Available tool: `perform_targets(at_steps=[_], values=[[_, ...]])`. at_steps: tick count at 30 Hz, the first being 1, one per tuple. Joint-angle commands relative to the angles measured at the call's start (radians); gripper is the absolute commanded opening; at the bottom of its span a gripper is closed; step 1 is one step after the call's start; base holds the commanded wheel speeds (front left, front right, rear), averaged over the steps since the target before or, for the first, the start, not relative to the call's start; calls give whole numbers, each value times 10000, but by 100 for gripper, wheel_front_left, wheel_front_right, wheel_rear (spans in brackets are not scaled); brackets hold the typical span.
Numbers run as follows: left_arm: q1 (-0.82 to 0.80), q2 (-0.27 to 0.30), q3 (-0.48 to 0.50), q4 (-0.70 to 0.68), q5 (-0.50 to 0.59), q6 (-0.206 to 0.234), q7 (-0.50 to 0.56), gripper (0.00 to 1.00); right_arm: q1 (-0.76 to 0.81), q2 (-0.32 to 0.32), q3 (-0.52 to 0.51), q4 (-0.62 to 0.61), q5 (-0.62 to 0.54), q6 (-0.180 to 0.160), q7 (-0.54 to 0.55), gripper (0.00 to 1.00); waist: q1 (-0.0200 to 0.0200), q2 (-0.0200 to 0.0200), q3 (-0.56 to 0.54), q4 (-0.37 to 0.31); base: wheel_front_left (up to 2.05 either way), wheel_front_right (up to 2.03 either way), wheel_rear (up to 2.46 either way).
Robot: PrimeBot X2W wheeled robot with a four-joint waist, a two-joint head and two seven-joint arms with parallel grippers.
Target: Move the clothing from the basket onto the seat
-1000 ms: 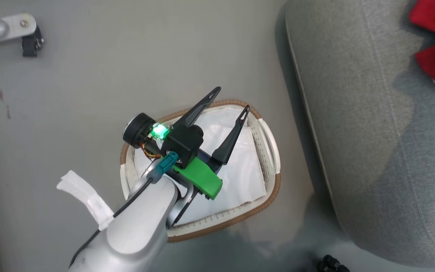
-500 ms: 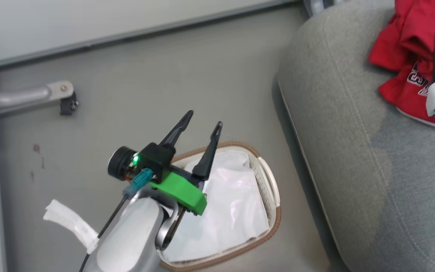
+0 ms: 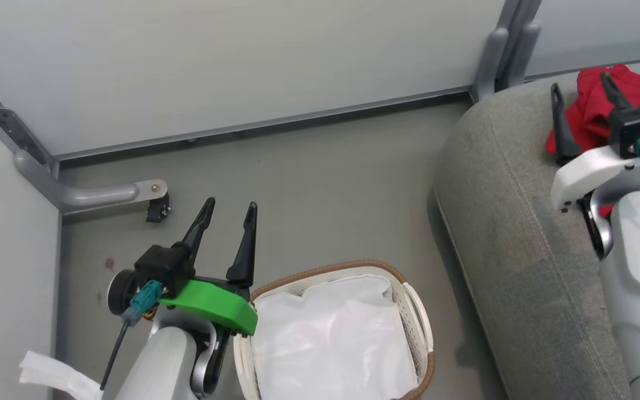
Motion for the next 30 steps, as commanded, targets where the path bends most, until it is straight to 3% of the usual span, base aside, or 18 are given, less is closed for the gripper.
perform_targets(at_steps=[1,13,20,30], values=[[317,-22,203,-20,119,-15,-5,100,395,131,-1,-139,138,-14,-20,100,0,0,-452,443,0,0,0],[1818,-117,1897,-268,158,106,-4,100,3296,1346,-230,-1834,602,-14,-19,100,0,0,-804,751,0,0,0],[2505,-129,2240,-384,193,49,-4,100,4799,1383,368,-2463,1651,-14,-20,100,0,0,-985,743,0,0,0],[2873,-130,2285,-421,-64,33,-4,100,5421,1397,697,-2880,2181,-14,-19,100,0,0,-955,716,0,0,0]])
